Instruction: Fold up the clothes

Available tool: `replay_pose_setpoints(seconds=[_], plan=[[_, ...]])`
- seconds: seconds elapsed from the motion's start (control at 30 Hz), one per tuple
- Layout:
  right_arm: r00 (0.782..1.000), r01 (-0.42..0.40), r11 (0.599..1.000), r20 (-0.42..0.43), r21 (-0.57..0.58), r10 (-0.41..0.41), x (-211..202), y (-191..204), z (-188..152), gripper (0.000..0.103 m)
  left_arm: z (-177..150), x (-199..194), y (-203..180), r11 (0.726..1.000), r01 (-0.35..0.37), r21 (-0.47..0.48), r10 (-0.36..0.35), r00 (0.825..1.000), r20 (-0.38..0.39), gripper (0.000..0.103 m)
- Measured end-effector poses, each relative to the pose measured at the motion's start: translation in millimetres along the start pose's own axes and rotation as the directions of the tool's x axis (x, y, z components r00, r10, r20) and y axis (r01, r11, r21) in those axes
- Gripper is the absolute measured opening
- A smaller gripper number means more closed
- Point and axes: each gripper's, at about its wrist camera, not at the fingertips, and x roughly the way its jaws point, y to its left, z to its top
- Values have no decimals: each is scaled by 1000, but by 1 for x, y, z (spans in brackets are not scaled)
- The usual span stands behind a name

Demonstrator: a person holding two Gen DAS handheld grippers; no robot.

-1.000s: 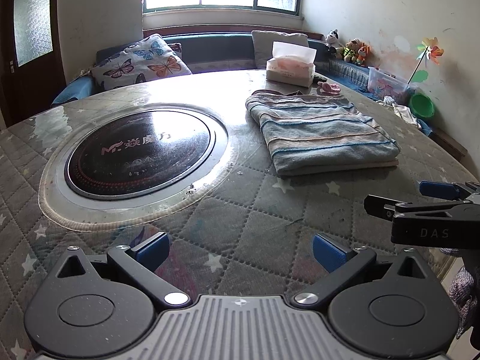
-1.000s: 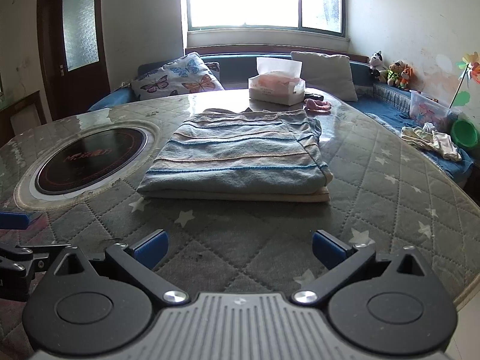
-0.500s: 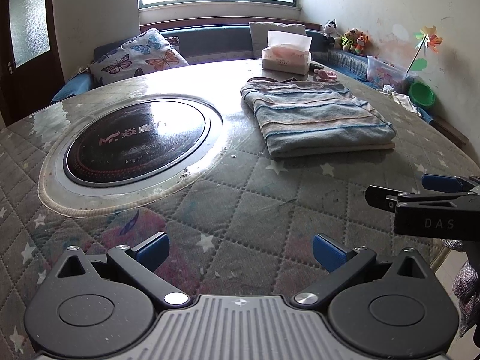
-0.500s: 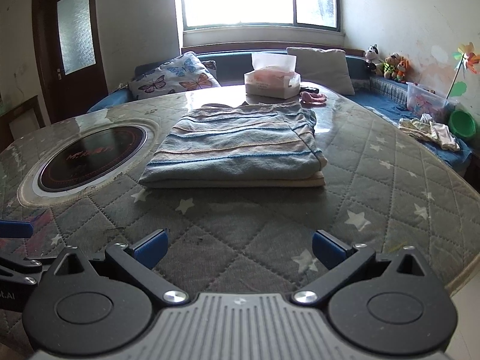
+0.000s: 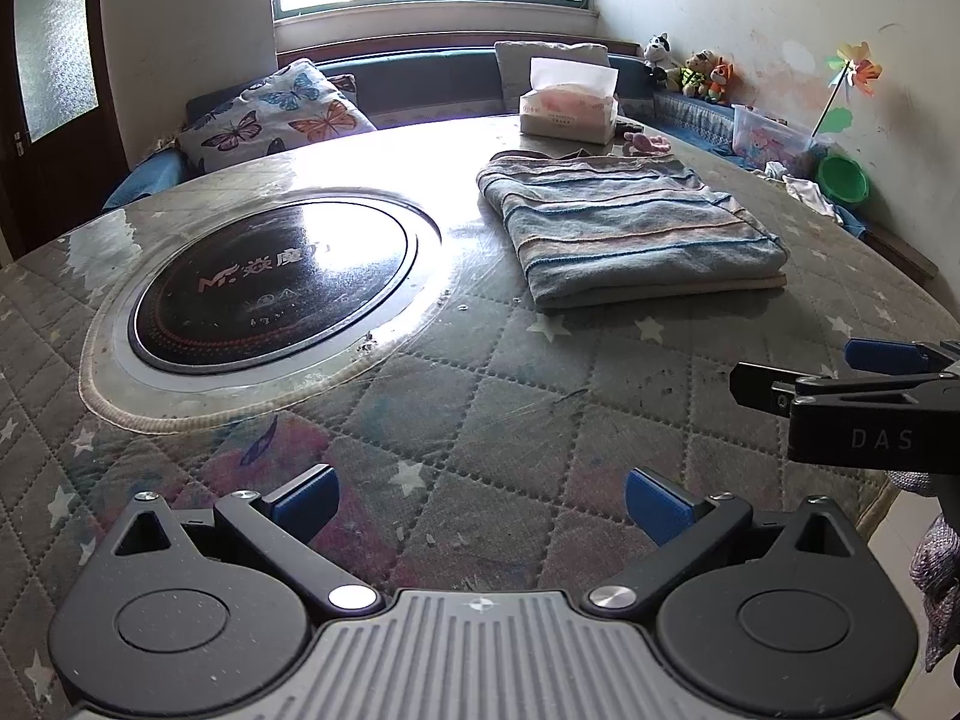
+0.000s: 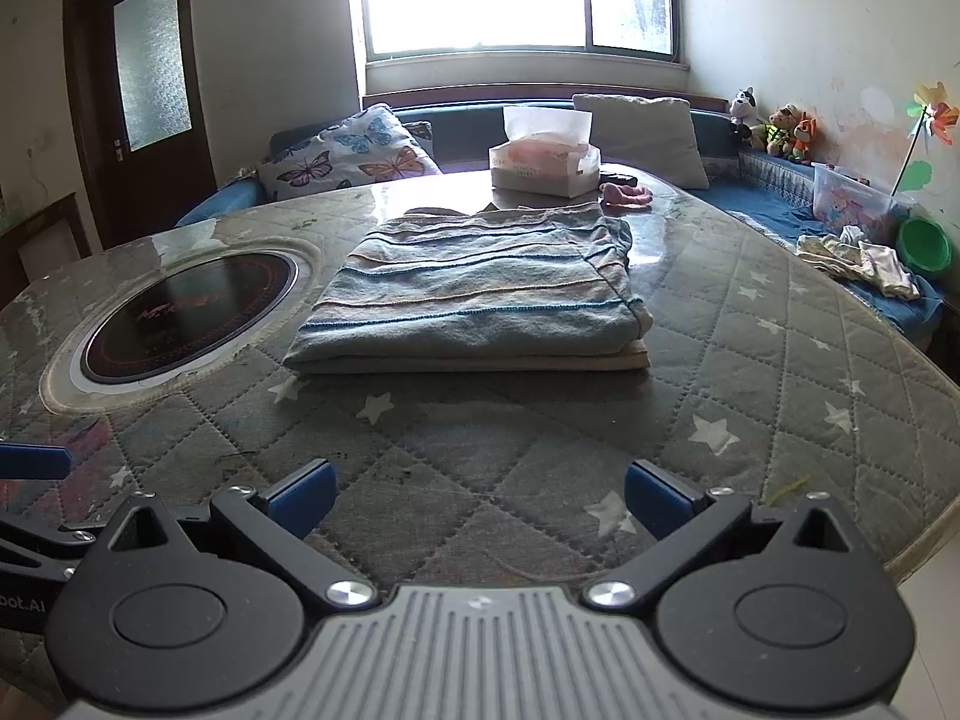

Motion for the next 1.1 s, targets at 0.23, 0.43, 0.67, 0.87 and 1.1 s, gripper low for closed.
replay_pose_setpoints(seconds=[0.23, 0.43, 0.67, 0.87, 1.1], plan=[[1000, -1, 1000, 1, 0, 1, 0, 1, 1, 103, 0, 1, -1, 1000, 0, 4, 0, 1000, -3, 103], [1000, -1, 1000, -1, 4, 1, 1, 1, 0, 103, -1, 2, -1, 1000, 0, 6, 0, 1000, -8, 103], [1000, -2, 1000, -5, 9, 2, 2, 0, 0, 103, -1, 3, -2, 1000, -1, 9, 1, 1000, -11, 103], [1000, -2, 1000, -8, 10, 2, 4, 0, -1, 103, -2, 4, -2, 1000, -3, 10, 3, 1000, -14, 103], [1000, 0, 1000, -11, 11, 1, 4, 0, -2, 103, -1, 6, -3, 1000, -3, 12, 3, 1000, -16, 103]])
